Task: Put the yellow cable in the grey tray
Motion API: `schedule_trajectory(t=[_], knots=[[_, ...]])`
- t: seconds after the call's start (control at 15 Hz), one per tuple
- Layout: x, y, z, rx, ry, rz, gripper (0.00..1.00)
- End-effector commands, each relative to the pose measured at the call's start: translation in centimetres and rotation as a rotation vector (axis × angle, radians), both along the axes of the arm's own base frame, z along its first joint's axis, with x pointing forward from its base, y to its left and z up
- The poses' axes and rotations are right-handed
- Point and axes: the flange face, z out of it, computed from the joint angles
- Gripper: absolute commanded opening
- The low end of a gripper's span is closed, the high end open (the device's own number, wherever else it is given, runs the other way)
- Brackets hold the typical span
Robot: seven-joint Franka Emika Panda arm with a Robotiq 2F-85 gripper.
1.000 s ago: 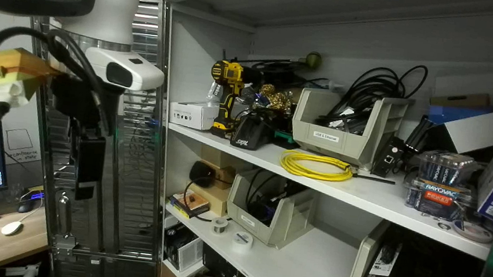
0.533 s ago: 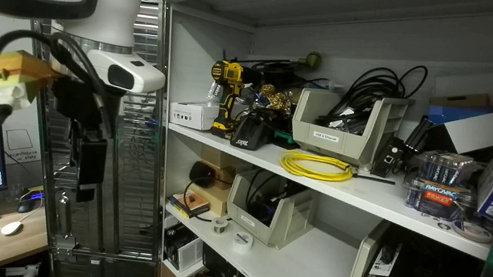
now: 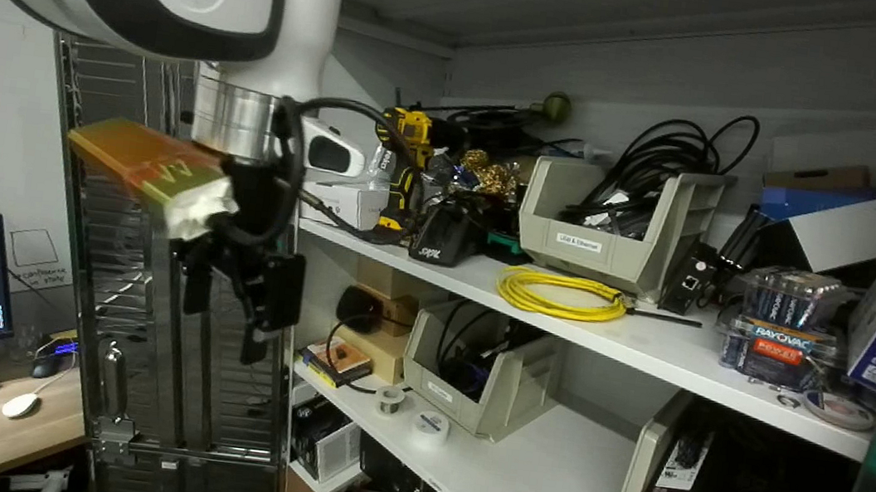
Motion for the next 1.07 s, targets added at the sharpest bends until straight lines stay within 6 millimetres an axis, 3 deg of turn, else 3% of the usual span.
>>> schedule_trajectory(t=[0.0, 0.53, 1.0], knots=[[4.7, -0.6, -0.7, -0.015, -0.02, 0.196, 1.0], [11.8, -2.0, 2.6, -0.189, -0.16, 0.55, 1.0], [18.0, -6.0, 4.9, -0.268, -0.407, 0.651, 1.0]])
